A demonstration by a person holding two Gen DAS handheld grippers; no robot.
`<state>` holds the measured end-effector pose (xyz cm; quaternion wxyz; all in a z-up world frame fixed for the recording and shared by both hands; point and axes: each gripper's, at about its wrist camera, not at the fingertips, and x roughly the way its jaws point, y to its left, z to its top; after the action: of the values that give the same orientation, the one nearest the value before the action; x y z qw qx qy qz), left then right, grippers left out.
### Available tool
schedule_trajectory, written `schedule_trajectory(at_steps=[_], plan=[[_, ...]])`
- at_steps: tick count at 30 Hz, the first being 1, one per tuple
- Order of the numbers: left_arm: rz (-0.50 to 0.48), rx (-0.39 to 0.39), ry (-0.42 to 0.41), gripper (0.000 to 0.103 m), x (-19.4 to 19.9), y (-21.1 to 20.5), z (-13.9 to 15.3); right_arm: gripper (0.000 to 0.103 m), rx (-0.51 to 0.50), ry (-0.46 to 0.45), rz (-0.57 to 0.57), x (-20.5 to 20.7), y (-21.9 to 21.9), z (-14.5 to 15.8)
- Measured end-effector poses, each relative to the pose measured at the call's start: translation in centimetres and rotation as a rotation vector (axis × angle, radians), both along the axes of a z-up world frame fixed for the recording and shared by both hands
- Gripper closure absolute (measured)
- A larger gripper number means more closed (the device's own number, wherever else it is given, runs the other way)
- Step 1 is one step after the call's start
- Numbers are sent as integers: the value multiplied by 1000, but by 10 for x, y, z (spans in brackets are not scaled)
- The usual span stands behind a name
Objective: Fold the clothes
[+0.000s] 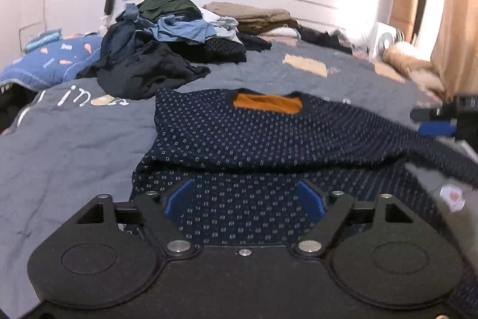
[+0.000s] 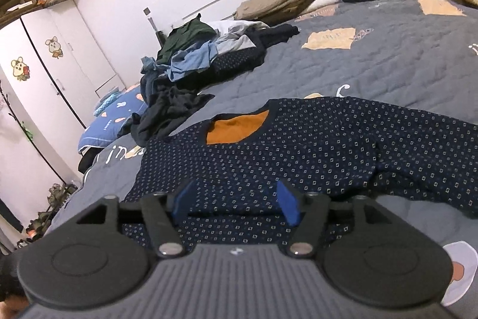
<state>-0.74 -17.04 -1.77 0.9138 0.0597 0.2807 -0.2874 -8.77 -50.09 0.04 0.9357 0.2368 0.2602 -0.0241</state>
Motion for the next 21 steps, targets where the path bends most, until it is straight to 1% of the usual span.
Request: schedule_trajectory(at_steps=[2, 3, 5, 6, 7, 10, 12, 16, 21], plan=[[-6, 13, -8, 24, -1, -2, -1, 31, -31, 7, 2, -1, 7, -1], [-6, 1, -3, 23, -1, -3, 0, 30, -44, 8, 1, -1, 10, -3], [-9, -29, 9, 18, -2, -5, 4, 25, -61, 14, -2, -3, 17, -7], [-13, -41, 10, 14, -3, -5, 6, 24, -68, 23, -5, -3, 19, -10], [-17, -53, 9, 14, -5, -6, 8, 23, -78, 42, -13, -4, 23, -14], [-27, -61, 13, 14, -8, -9, 11, 22, -108, 88, -22, -8, 31, -22], [-25, -62, 21, 14, -10, -10, 11, 22, -123, 99, -20, -14, 35, -27], [10, -53, 21, 13, -13, -12, 11, 21, -151, 89, -10, -28, 40, -29], [6, -52, 34, 13, -21, -13, 12, 21, -181, 84, -38, -42, 43, -20]])
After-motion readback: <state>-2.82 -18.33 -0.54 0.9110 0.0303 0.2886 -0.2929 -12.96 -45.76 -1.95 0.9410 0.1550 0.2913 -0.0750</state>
